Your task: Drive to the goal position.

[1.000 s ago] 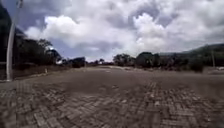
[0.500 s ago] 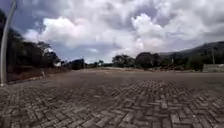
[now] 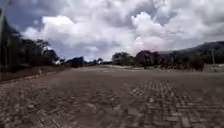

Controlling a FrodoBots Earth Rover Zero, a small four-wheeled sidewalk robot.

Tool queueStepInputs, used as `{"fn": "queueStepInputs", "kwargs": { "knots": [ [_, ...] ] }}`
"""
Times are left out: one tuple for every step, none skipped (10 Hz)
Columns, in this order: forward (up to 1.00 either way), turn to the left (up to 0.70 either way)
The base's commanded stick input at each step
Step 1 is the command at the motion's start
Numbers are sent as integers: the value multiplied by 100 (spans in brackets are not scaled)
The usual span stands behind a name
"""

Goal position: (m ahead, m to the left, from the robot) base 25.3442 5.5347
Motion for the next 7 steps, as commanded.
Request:
{"fn": "queueStepInputs", "kwargs": {
  "knots": [
    [100,0],
    [100,0],
    [100,0],
    [100,0],
    [100,0],
    [100,0],
    [100,0]
  ]
}}
